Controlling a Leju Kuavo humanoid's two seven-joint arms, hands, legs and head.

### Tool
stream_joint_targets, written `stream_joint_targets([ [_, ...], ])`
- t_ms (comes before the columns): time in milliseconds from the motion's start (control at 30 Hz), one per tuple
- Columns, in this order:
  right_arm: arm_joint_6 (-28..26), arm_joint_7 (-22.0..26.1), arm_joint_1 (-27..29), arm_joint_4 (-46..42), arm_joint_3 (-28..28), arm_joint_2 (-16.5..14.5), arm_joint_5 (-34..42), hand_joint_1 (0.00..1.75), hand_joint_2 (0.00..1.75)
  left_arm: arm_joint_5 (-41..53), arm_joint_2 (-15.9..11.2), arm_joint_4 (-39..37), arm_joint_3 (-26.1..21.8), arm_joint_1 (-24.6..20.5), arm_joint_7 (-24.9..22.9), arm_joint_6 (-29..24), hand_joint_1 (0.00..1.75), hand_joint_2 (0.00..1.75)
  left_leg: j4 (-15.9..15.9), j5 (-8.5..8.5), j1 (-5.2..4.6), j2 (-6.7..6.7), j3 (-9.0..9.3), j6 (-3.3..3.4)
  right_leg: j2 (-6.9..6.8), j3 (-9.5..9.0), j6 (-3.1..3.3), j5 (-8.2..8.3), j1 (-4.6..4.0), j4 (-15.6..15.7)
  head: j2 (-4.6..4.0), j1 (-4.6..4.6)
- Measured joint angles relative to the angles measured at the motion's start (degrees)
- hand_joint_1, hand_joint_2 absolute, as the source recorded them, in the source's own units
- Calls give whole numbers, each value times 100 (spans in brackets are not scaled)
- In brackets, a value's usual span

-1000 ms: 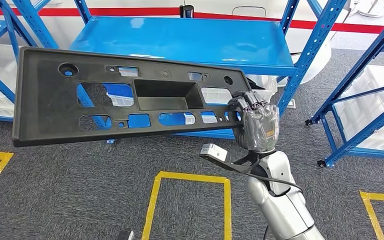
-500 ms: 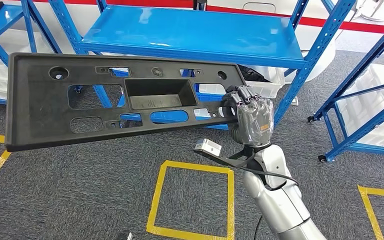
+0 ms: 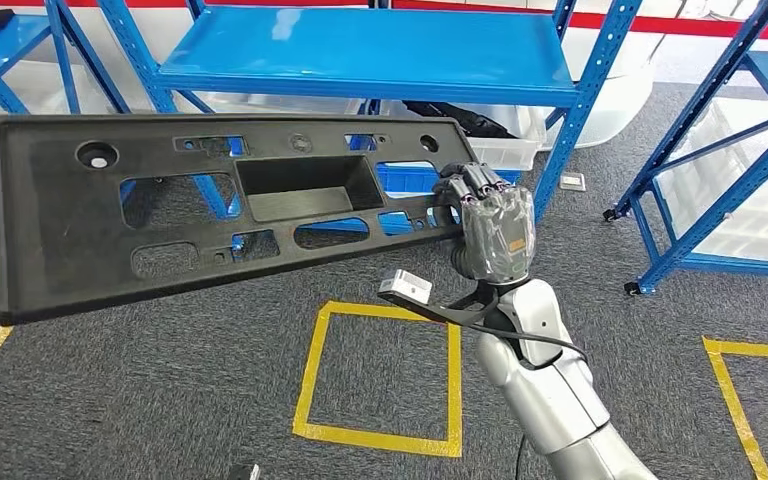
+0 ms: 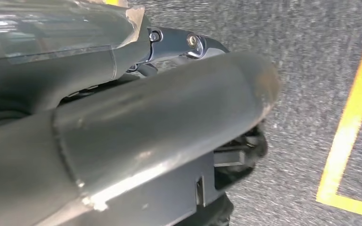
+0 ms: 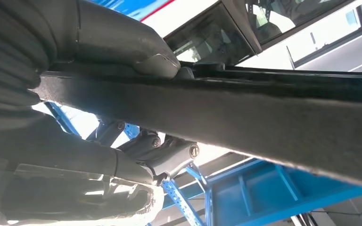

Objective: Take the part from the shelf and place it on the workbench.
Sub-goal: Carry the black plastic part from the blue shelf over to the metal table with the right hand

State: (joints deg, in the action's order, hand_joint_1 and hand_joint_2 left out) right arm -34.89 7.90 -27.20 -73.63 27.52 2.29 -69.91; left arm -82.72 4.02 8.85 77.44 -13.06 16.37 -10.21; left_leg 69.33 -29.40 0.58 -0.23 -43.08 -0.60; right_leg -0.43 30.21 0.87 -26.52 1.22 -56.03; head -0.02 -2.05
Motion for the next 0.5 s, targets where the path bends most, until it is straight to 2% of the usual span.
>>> stream_joint_targets([
  [33, -5, 3, 1, 21, 1, -5, 5, 175, 175, 4, -7, 0, 0, 0, -5, -4, 0, 0, 343, -133, 4, 0, -47, -23, -1, 87, -6, 64, -4, -10, 0, 1],
  [67, -9, 5, 1, 43, 2, -6, 8, 175, 175, 5, -11, 0, 0, 2, -10, -5, 0, 0, 520, -137, 10, 1, -12, -38, -2, 172, -19, 121, -6, -24, 0, -1],
  [100, -9, 7, 2, 63, 2, -6, 9, 175, 175, 6, -13, 0, 0, 2, -15, -5, 0, 0, 483, -43, 21, 3, 125, -45, -2, 253, -36, 172, -6, -40, 0, -1],
  [133, -10, 10, 0, 83, 2, -6, 10, 175, 175, 6, -14, 0, 0, 2, -20, -3, 0, 0, 223, 84, 36, 4, 377, -44, -2, 328, -59, 218, -4, -60, 0, -1],
  [167, -10, 15, -3, 97, 2, -7, 10, 175, 175, 5, -13, 1, -1, -1, -24, 0, 0, 0, -177, 145, 50, 2, 694, -37, 0, 395, -84, 259, -6, -86, 0, -2],
  [200, -10, 19, -11, 108, 2, -8, 9, 175, 175, 5, -10, 2, -2, -5, -28, 4, 0, 0, -592, 150, 52, -5, 990, -17, 1, 453, -114, 297, -15, -111, 0, 2],
  [233, -11, 24, -21, 120, 2, -10, 9, 175, 175, 5, -7, 4, -3, -7, -31, 8, 0, 0, -904, 120, 44, -13, 1195, 12, 0, 493, -153, 339, -26, -128, 0, 9],
  [267, -11, 28, -34, 132, 3, -15, 8, 175, 175, 5, -3, 5, -5, -9, -33, 10, 0, 0, -1079, 73, 27, -21, 1292, 46, -1, 521, -193, 380, -35, -136, 0, 13],
  [333, -12, 36, -54, 162, 9, -25, 6, 175, 175, 4, 6, 7, -10, -2, -40, 11, 0, 0, -1142, 132, 3, -17, 1262, 152, -2, 557, -282, 461, -48, -122, 0, 24],
  [367, -12, 38, -61, 174, 12, -28, 6, 175, 175, 3, 13, 7, -13, -1, -43, 11, 0, 0, -1167, 194, 2, -5, 1226, 213, 5, 597, -305, 434, -47, -152, 0, 23],
  [400, -12, 38, -65, 185, 14, -29, 7, 175, 175, 3, 19, 7, -16, 0, -46, 13, 0, 0, -1191, 272, 6, 8, 1171, 280, 11, 670, -300, 312, -47, -266, 0, 34],
  [433, -12, 38, -69, 196, 15, -27, 7, 175, 175, 3, 28, 7, -20, 2, -48, 19, 0, 0, -1213, 355, 13, 20, 1101, 332, 17, 772, -277, 102, -49, -490, 0, 42],
  [500, -12, 38, -71, 214, 16, -22, 3, 175, 175, 5, 37, 7, -27, 1, -48, 34, 0, 0, -1211, 502, 4, 28, 919, 375, 25, 1001, -231, -410, -39, -1204, 0, 61],
])
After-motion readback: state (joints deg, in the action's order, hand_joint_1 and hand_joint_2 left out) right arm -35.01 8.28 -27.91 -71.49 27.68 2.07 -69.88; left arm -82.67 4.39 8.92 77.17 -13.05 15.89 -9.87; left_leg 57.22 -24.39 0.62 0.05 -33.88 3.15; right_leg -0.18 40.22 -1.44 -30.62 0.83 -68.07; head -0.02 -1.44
